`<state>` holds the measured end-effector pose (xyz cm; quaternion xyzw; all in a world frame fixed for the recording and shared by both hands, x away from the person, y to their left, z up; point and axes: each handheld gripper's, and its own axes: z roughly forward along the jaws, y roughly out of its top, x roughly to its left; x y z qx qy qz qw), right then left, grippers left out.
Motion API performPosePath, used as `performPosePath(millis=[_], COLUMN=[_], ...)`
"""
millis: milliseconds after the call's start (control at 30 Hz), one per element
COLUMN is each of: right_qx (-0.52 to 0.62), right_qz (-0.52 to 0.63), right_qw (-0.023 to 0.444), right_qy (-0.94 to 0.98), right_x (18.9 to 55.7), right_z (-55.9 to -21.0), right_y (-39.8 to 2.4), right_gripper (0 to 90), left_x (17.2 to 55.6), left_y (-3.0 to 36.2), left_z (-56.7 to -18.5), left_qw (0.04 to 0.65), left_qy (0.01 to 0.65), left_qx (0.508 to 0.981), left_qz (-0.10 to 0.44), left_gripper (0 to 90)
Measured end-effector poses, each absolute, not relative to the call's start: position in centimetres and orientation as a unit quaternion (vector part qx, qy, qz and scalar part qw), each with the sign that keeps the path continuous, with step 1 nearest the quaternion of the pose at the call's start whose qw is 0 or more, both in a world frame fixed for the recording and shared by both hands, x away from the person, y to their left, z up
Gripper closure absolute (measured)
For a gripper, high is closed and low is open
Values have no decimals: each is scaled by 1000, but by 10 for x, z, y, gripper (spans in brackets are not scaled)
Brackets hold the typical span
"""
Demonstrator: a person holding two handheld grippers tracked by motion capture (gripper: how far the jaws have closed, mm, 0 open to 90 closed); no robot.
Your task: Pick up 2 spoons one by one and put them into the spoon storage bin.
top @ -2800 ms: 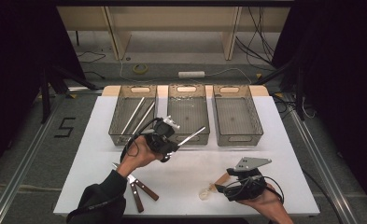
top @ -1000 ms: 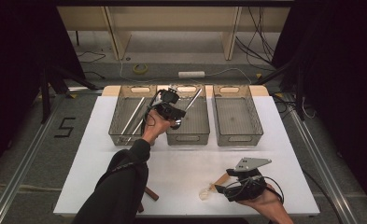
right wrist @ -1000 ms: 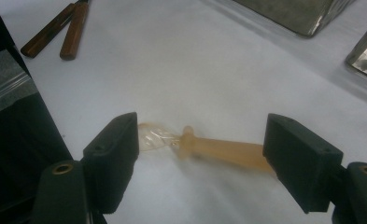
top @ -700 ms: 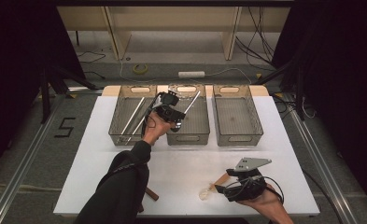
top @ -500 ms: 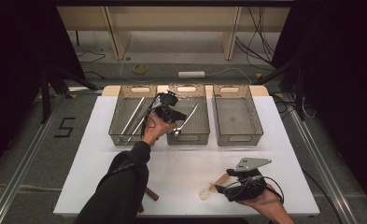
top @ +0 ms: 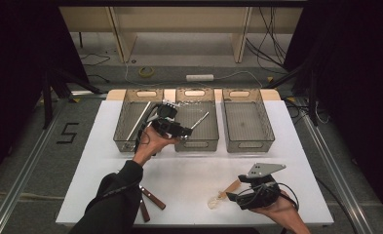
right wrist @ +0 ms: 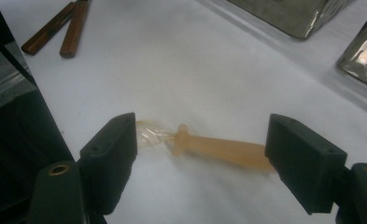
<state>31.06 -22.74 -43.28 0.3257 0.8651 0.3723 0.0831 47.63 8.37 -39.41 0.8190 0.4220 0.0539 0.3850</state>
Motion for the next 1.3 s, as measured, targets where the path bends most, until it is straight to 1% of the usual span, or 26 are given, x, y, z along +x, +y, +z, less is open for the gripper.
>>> performPosePath(millis=[200,433,667,833,867,967,1300], right_qx=[297,237,210,207,197,193,165], right_qz=[349,314,277,251,245,223,194], right_qw=[90,78,76,70,74,79,68], right_qy=[884,916,935,943,946,952,965], right_x=[315,325,332,337,339,343,352], right_z=[-425,-423,-431,-435,-437,-440,-446], right_y=[-231,-221,-211,-208,-208,-205,-197], right_gripper=[254,252,254,262,262,264,276], left_x=[445,416,394,379,377,367,347], left_y=[99,116,135,144,146,153,166], left_z=[-397,-398,-400,-406,-407,-410,-415], left_qw=[395,419,450,449,448,456,462], left_qy=[402,372,368,355,354,358,361], left_qx=[823,823,805,809,809,802,796], left_qz=[71,93,115,135,142,143,149], left_gripper=[293,244,206,196,193,190,179])
